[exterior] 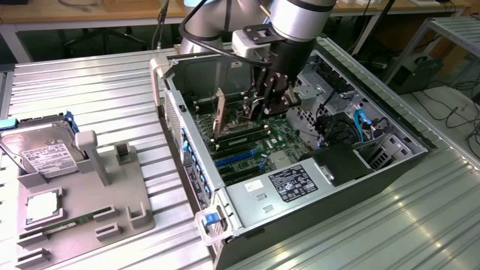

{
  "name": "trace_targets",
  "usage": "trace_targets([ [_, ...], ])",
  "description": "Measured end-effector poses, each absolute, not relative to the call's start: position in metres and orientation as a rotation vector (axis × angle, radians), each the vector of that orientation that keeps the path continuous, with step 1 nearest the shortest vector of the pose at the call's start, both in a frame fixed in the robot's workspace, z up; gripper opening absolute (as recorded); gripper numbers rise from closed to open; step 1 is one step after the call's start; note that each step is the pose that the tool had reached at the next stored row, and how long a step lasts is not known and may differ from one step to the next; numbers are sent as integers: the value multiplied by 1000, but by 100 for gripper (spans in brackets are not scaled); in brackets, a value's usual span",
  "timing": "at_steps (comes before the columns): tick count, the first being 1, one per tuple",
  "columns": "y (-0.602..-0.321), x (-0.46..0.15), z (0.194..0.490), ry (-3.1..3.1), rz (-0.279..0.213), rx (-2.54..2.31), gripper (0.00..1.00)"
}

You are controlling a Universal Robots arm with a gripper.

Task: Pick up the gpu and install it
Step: 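Insert the gpu into the slot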

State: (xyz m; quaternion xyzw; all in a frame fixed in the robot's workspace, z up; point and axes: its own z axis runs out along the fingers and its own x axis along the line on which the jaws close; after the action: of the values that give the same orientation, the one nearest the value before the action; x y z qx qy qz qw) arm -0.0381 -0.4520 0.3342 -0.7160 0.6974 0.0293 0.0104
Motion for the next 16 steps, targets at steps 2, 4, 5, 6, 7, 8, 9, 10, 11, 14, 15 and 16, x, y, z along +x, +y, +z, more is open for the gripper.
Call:
trace_targets([
  [2,-452,-39,333,2177,91,-2234,28],
  [4,-452,-39,332,2177,91,-2234,28],
  [5,-452,-39,332,2178,91,-2234,28],
  [6,-452,-40,331,2178,91,-2234,28],
  [7,-452,-40,331,2178,91,-2233,28],
  [8,-452,-40,330,2178,91,-2233,28],
  [9,-452,-40,330,2178,92,-2233,28],
  [10,-452,-41,329,2178,91,-2233,28],
  [11,-452,-41,329,2178,92,-2233,28],
  [14,-452,-42,328,2179,91,-2233,28],
  [15,-452,-42,327,2179,91,-2232,28],
  [16,-452,-42,327,2179,91,-2232,28],
])
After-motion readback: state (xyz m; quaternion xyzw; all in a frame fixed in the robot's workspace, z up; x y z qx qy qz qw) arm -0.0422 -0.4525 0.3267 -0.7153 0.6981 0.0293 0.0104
